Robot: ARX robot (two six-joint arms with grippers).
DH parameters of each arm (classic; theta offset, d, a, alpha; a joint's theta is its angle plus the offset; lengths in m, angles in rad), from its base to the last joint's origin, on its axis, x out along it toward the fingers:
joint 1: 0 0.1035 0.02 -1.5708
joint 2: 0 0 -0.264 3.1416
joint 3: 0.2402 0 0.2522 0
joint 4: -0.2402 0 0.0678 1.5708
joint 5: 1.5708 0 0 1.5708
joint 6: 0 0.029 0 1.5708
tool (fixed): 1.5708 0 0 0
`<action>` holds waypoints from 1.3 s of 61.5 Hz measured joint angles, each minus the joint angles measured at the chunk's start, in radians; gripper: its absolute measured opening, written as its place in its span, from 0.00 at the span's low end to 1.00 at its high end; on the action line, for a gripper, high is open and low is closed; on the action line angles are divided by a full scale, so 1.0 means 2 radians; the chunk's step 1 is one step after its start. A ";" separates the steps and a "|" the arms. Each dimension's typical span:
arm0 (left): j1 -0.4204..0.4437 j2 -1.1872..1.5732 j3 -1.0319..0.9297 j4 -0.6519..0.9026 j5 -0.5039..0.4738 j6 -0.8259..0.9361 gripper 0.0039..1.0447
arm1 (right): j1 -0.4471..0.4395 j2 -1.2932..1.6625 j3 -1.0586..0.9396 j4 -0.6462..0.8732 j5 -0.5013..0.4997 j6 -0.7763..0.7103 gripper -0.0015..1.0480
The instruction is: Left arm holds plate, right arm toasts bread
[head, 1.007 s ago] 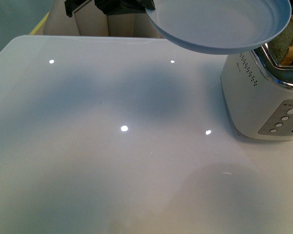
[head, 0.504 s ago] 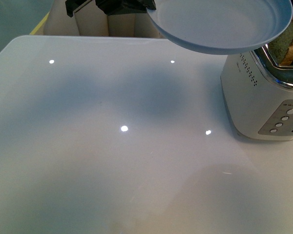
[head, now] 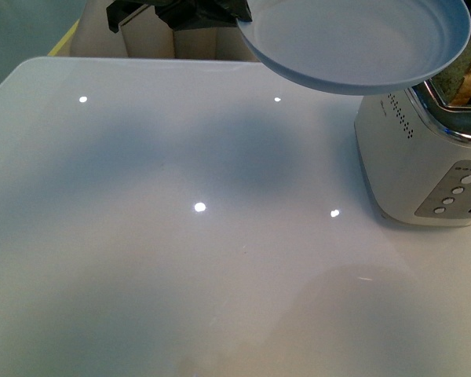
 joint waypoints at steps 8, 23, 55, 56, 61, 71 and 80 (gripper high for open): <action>0.000 0.000 0.000 0.000 0.000 0.000 0.03 | 0.000 0.000 0.000 0.000 0.000 0.000 0.32; 0.000 0.000 0.000 0.001 0.000 0.001 0.03 | 0.000 0.000 0.000 0.000 0.000 0.000 0.69; 0.000 0.000 -0.001 0.001 0.001 0.004 0.03 | 0.000 0.000 0.000 0.000 0.000 0.000 0.92; 0.000 0.000 -0.001 0.001 0.001 0.005 0.03 | 0.000 0.000 0.000 0.000 0.000 0.000 0.92; 0.002 -0.003 -0.007 0.001 0.003 0.013 0.03 | 0.000 0.000 0.000 0.000 0.000 0.000 0.92; 0.018 -0.013 -0.024 0.001 0.007 0.031 0.03 | 0.000 0.000 0.000 0.000 0.000 0.000 0.92; 0.050 -0.026 -0.045 0.001 0.011 0.050 0.03 | 0.000 0.000 0.000 0.000 0.000 0.000 0.92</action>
